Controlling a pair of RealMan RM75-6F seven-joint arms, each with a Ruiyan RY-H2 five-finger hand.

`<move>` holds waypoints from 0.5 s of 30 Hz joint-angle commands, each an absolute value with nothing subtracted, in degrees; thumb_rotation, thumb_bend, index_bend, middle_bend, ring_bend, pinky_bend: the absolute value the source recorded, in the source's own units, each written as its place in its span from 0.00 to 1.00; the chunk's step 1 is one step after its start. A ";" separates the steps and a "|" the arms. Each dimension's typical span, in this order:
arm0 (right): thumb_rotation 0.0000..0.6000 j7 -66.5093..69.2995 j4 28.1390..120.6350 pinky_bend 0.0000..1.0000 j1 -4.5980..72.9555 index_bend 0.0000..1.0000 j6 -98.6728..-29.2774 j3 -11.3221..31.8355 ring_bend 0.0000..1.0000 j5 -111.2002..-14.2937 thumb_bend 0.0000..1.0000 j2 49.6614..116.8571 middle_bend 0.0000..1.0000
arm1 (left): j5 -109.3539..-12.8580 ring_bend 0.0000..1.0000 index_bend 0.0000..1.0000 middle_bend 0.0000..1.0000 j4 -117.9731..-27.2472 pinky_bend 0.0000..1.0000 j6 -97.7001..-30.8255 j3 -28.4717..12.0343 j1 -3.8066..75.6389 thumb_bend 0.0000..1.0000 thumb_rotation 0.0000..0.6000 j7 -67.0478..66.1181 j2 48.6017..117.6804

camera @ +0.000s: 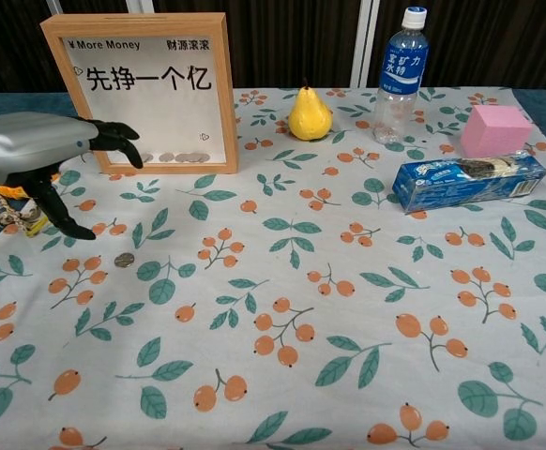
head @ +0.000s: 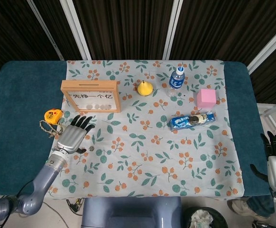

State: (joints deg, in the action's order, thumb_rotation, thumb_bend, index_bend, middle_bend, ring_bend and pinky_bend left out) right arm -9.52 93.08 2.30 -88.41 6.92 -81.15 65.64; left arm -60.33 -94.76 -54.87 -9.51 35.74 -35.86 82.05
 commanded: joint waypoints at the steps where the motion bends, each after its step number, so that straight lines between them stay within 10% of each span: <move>1: 1.00 -9.43 93.09 0.00 2.28 0.08 -88.44 6.97 0.00 -81.08 0.30 65.64 0.00 | -58.48 0.00 0.25 0.00 -93.10 0.00 -54.48 -9.36 36.98 0.08 1.00 -36.38 83.81; 15: 1.00 -9.34 93.14 0.00 2.31 0.08 -88.22 6.98 0.00 -80.93 0.30 65.59 0.00 | -55.60 0.00 0.33 0.00 -89.16 0.00 -53.99 -7.70 39.95 0.08 1.00 -36.95 87.12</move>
State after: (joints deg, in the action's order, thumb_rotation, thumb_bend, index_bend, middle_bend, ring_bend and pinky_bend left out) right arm -9.34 93.14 2.31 -88.22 6.98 -80.93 65.59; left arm -55.66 -89.21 -53.93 -7.76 39.90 -36.97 87.06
